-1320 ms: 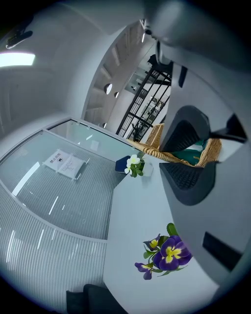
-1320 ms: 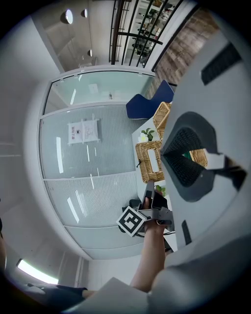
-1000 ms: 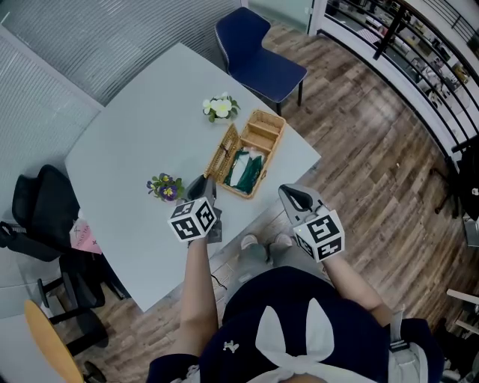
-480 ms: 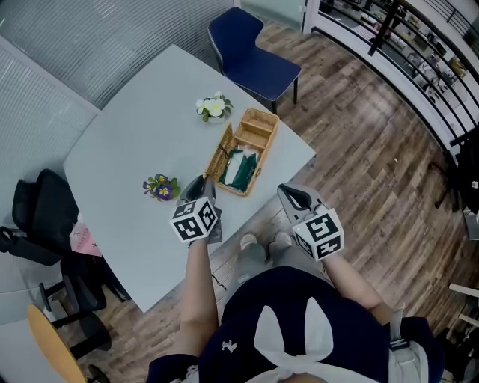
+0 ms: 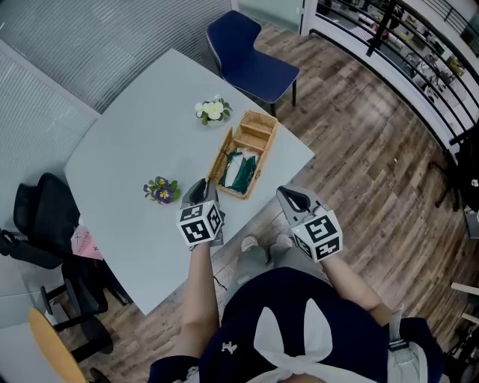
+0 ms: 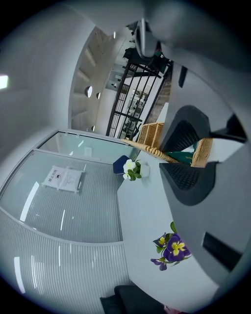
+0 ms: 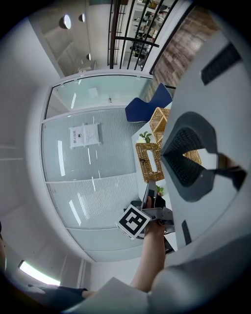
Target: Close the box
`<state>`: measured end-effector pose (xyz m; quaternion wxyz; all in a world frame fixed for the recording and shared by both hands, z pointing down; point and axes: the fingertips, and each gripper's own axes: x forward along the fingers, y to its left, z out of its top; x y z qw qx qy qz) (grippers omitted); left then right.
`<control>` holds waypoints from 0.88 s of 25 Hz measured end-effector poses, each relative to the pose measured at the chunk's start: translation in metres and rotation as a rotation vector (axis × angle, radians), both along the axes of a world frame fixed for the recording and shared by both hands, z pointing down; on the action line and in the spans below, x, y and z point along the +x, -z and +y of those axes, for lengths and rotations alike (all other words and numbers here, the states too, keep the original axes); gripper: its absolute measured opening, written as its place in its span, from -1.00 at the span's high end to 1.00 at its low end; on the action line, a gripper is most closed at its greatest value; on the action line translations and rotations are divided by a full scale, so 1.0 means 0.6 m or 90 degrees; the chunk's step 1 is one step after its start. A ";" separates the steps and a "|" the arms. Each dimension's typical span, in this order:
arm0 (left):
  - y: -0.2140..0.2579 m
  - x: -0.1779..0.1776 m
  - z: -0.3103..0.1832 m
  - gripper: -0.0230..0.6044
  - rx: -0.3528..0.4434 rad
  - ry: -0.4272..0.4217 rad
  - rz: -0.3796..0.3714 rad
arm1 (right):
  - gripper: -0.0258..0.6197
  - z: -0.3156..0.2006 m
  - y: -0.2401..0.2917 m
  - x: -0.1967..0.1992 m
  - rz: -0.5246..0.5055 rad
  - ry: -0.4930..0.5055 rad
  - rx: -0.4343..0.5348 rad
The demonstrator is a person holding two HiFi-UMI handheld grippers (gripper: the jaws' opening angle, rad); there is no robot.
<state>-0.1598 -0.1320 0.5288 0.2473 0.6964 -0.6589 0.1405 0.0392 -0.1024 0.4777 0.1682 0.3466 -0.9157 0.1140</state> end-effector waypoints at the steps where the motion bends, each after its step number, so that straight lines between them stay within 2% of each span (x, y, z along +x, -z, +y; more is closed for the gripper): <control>1: 0.000 0.001 0.000 0.69 -0.001 -0.002 -0.004 | 0.90 0.000 0.000 0.000 0.000 -0.001 0.000; 7: 0.001 0.009 0.004 0.69 -0.004 -0.020 -0.032 | 0.91 0.002 -0.001 0.001 -0.004 -0.006 -0.002; 13: -0.003 0.017 0.005 0.69 -0.004 -0.044 -0.088 | 0.90 0.001 -0.004 -0.002 -0.003 -0.007 -0.004; 22: -0.006 0.030 0.009 0.69 -0.002 -0.068 -0.117 | 0.90 -0.002 -0.006 -0.004 0.000 -0.010 -0.004</control>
